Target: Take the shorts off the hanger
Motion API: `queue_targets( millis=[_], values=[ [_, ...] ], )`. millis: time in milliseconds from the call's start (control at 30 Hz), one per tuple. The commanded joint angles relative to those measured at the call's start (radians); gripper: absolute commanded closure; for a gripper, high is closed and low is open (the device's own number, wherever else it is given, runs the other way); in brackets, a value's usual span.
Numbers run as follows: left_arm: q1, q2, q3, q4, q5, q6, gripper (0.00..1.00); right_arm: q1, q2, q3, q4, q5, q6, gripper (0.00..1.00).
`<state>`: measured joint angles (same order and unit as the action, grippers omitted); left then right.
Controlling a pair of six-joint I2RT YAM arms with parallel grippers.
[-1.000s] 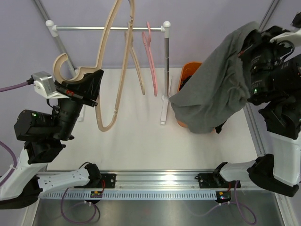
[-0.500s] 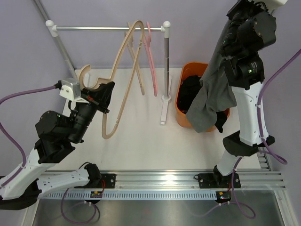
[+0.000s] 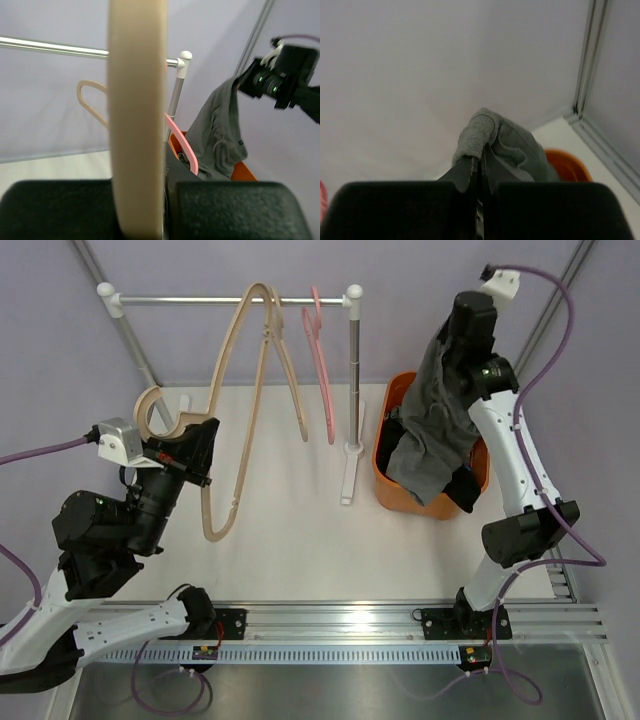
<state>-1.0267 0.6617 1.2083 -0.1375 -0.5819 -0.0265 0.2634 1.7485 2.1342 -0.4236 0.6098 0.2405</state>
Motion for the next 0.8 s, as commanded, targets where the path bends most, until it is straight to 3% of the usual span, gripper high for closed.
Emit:
queue_targets(
  millis=[0,233,367,400,433,667,767],
  values=[
    [-0.003,-0.016,-0.007,0.035,-0.100,-0.003,1.00,0.000,-0.081,-0.248,-0.055,-0.108,0.184,1.00],
    [-0.003,0.036,0.082,-0.065,-0.223,-0.027,1.00,-0.010,-0.104,-0.604,-0.054,-0.243,0.305,1.00],
    [-0.003,0.053,0.123,-0.099,-0.315,-0.026,1.00,-0.016,-0.135,-0.691,-0.031,-0.294,0.306,0.78],
    [-0.003,0.053,0.126,-0.106,-0.337,-0.021,1.00,-0.016,-0.159,-0.709,-0.029,-0.297,0.301,0.69],
    [-0.003,0.052,0.128,-0.112,-0.345,-0.020,1.00,-0.016,-0.174,-0.715,-0.035,-0.297,0.296,0.51],
    [-0.003,0.093,0.223,-0.309,-0.364,-0.061,1.00,-0.016,-0.392,-0.781,-0.080,-0.243,0.267,0.29],
    [-0.003,0.148,0.299,-0.430,-0.357,-0.105,1.00,-0.016,-0.484,-0.827,-0.076,-0.249,0.272,0.25]
  ],
)
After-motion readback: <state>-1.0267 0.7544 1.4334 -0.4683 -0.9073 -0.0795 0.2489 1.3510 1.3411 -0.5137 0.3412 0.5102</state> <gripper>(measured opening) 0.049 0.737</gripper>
